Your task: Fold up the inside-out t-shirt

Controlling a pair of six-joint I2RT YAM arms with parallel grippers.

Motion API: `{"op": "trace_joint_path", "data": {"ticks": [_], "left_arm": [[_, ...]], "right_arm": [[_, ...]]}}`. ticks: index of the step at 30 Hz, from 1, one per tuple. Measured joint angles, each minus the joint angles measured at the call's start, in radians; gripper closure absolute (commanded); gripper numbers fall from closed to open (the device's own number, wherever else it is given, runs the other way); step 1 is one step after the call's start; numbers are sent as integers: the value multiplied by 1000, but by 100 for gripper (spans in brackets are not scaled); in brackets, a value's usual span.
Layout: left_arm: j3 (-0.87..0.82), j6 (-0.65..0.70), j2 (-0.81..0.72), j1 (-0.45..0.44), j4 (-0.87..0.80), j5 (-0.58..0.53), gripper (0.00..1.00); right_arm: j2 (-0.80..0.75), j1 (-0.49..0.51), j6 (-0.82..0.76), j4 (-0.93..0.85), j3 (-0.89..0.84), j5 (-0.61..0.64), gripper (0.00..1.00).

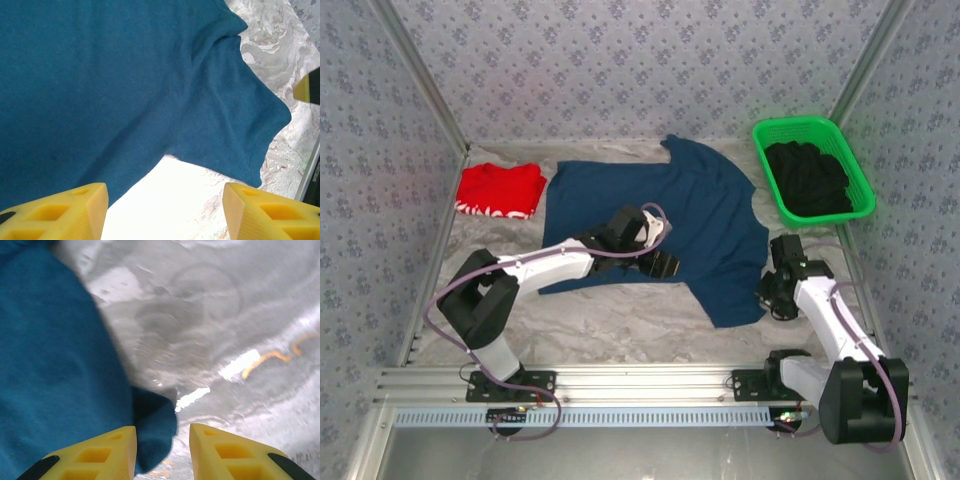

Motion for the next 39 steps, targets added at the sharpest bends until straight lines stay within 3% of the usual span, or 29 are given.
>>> {"op": "trace_joint_path", "data": {"ticks": [8, 21, 33, 39], "left_arm": [[0, 1, -53, 0, 1, -24, 38], [-1, 8, -55, 0, -4, -35, 38], [-5, 22, -85, 0, -25, -64, 38], [-13, 11, -106, 32, -49, -85, 38]], "right_arm": [[35, -7, 96, -14, -16, -11, 61], [122, -7, 125, 141, -96, -69, 64], [114, -10, 132, 131, -109, -35, 87], [52, -4, 152, 133, -134, -21, 92]]}}
